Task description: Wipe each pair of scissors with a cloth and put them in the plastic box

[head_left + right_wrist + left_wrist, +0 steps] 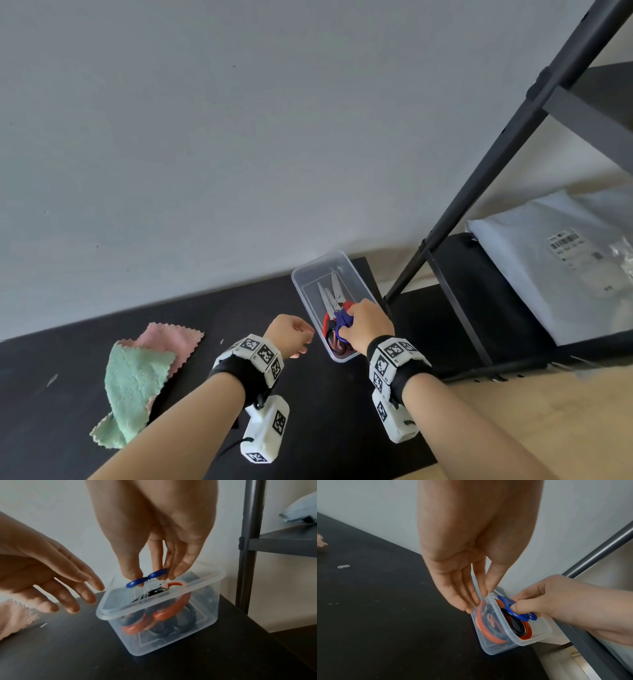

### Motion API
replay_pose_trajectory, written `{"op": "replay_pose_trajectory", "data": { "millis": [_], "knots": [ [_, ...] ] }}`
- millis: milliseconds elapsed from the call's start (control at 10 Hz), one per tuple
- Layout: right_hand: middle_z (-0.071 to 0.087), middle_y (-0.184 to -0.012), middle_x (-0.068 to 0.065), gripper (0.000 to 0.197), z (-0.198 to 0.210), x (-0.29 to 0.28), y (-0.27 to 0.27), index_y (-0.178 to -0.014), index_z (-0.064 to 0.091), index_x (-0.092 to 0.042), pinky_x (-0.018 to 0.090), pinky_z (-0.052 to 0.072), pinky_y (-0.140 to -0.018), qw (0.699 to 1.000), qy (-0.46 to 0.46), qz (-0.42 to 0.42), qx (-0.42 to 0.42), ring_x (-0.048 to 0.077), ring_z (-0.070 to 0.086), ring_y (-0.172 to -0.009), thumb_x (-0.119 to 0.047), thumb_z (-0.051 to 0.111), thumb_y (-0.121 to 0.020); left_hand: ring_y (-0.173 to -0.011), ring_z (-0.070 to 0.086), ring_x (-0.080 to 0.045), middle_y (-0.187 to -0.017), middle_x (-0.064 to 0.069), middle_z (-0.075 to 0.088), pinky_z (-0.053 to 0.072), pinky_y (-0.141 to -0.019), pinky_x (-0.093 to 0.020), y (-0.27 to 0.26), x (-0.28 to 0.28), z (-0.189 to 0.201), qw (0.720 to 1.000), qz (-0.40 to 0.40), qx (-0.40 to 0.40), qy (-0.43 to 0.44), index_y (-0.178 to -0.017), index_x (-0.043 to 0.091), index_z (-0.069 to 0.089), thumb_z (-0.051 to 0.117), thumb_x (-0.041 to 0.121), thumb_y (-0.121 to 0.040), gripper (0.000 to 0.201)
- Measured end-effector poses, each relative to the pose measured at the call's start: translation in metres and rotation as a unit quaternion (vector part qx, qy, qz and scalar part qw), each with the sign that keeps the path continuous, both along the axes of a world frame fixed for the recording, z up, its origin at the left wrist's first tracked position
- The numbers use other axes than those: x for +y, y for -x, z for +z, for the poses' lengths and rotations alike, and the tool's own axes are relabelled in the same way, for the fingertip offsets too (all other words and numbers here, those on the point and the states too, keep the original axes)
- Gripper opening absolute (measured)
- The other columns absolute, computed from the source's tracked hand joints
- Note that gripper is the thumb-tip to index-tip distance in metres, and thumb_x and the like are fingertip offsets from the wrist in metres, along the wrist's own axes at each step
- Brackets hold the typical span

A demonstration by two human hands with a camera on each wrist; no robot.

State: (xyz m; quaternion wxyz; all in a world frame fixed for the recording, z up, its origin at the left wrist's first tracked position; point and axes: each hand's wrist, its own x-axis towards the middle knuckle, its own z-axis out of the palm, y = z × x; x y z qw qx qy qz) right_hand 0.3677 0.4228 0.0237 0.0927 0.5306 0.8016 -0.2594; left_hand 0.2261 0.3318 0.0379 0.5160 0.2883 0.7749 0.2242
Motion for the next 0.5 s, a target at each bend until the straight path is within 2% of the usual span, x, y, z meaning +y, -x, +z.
{"op": "replay_pose_trajectory", "data": {
  "millis": [300,500],
  "knots": [
    [0.051,-0.113,0.005,0.036,-0.0107,0.0031,-0.0005,-0.115,0.061,-0.013,0.032,0.051,-0.087,1.000,-0.013,0.013,-0.012,0.020,0.057,-0.100,-0.036,0.063,-0.087,-0.068,0.060,-0.015,-0.082,-0.004,0.063,0.054,-0.065,-0.023,-0.0044,0.0052,-0.0026,0.999,0.020,-0.018,0.024,-0.091,0.010,0.064,0.052,0.008,-0.092,0.011],
    [0.052,-0.112,0.006,0.036,-0.0076,0.0052,-0.0025,-0.110,0.063,-0.012,0.037,0.052,-0.088,1.000,0.006,-0.002,0.000,0.022,0.058,-0.100,-0.042,0.056,-0.091,-0.066,0.059,-0.014,-0.080,-0.003,0.062,0.051,-0.062,-0.020,-0.0035,0.0004,-0.0053,0.999,0.024,-0.024,0.021,-0.090,0.012,0.062,0.051,0.008,-0.093,0.012]
  ]
}}
